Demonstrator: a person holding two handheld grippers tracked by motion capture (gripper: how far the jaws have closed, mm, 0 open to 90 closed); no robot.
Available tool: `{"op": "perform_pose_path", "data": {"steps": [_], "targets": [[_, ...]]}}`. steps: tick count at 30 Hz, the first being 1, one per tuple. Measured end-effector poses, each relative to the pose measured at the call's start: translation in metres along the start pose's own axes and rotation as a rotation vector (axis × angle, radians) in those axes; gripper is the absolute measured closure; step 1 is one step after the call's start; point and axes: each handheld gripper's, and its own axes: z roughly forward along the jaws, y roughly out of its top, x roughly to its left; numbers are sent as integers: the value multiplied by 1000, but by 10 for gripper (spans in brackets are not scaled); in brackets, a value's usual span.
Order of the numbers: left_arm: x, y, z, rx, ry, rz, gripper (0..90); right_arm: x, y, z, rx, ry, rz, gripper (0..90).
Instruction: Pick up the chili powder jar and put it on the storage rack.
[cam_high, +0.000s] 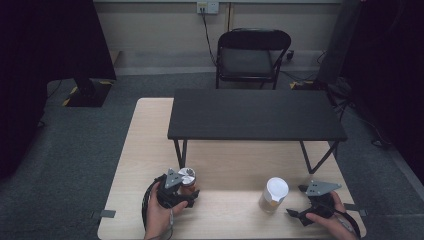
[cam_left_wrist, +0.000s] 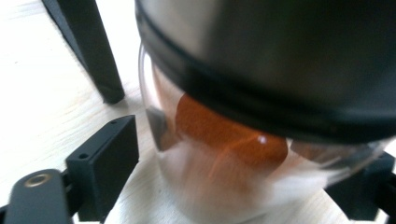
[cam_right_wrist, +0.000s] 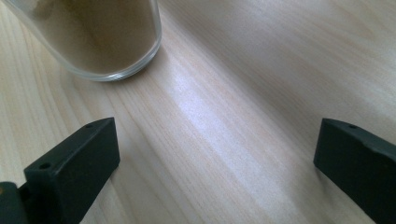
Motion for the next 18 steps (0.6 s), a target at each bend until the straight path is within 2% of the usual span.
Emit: {"op": "perform_pose_path", "data": {"steps": [11,15,18], "targets": [[1,0,3,-11,-8,6,240,0,0,0,0,0,0,0],[2,0,3,-17,-18,16,279,0,0,0,0,0,0,0],[-1,1,4,-14,-8,37,288,0,0,0,0,0,0,0]]}}
